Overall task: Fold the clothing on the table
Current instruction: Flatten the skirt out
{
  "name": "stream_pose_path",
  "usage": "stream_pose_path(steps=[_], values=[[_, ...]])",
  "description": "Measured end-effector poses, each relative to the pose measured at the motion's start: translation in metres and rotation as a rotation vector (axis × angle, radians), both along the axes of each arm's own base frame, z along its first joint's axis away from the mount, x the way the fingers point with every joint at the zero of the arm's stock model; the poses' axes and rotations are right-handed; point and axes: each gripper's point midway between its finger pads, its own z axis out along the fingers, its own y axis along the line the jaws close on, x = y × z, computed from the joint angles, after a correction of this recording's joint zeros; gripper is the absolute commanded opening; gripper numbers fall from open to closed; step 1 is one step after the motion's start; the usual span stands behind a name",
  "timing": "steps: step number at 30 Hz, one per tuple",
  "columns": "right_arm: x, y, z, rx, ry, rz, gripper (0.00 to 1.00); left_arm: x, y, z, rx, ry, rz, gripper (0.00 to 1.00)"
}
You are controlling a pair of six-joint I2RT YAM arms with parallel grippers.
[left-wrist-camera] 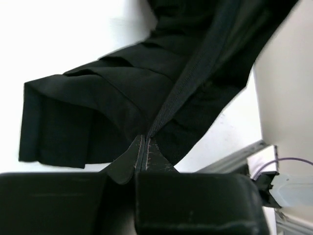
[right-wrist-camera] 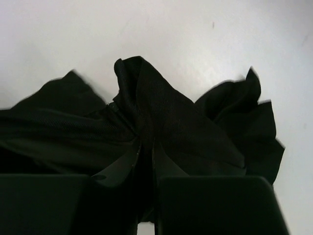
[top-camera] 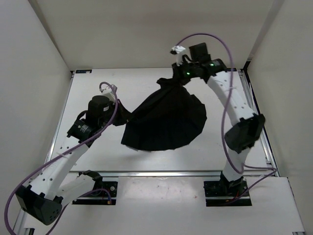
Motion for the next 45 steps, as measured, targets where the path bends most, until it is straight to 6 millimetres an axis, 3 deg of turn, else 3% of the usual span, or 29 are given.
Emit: stream_pose_path(steps=[4,8,10,17,23,26,30,31,33,35,36,40,41,43,45], values=[[-0.041,-0.046,0.006,0.004,-0.003,-0.010,0.00,-0.001,-0.015,-0.002,-0.041,-0.014,-0.035,0.00],[-0.078,-0.063,-0.011,-0.047,-0.064,0.026,0.00,-0.009,-0.016,-0.020,-0.050,0.035,-0.043,0.00],[-0.087,-0.068,-0.023,-0.069,-0.070,0.032,0.00,-0.011,-0.018,-0.020,-0.056,0.040,-0.052,0.00],[-0.089,-0.066,-0.049,-0.111,-0.072,0.019,0.01,-0.018,-0.020,-0.025,-0.044,0.064,-0.067,0.00],[-0.085,-0.066,-0.047,-0.115,-0.090,0.008,0.18,-0.019,-0.021,-0.025,-0.040,0.064,-0.067,0.00],[-0.082,-0.067,-0.049,-0.128,-0.097,0.005,0.33,-0.018,-0.020,-0.024,-0.036,0.060,-0.066,0.00],[-0.065,-0.096,-0.060,-0.241,-0.146,-0.083,0.49,-0.019,-0.009,-0.032,0.019,0.078,-0.028,0.00],[-0.064,-0.103,-0.068,-0.266,-0.143,-0.102,0.48,-0.020,-0.006,-0.035,0.035,0.085,-0.020,0.00],[-0.066,-0.118,-0.088,-0.322,-0.117,-0.123,0.33,-0.023,-0.004,-0.039,0.057,0.094,-0.016,0.00],[-0.075,-0.128,-0.110,-0.372,-0.076,-0.124,0.05,-0.025,-0.003,-0.040,0.067,0.097,-0.017,0.00],[-0.078,-0.131,-0.117,-0.389,-0.063,-0.117,0.00,-0.026,-0.003,-0.040,0.071,0.098,-0.018,0.00],[-0.086,-0.141,-0.135,-0.442,-0.032,-0.131,0.00,-0.028,0.001,-0.039,0.081,0.094,-0.012,0.00],[-0.085,-0.143,-0.135,-0.446,-0.031,-0.135,0.03,-0.028,0.001,-0.039,0.081,0.092,-0.012,0.00],[-0.084,-0.146,-0.134,-0.445,-0.030,-0.152,0.29,-0.028,0.001,-0.039,0.083,0.090,-0.012,0.00],[-0.082,-0.147,-0.132,-0.439,-0.029,-0.164,0.44,-0.030,-0.001,-0.038,0.088,0.086,-0.019,0.00]])
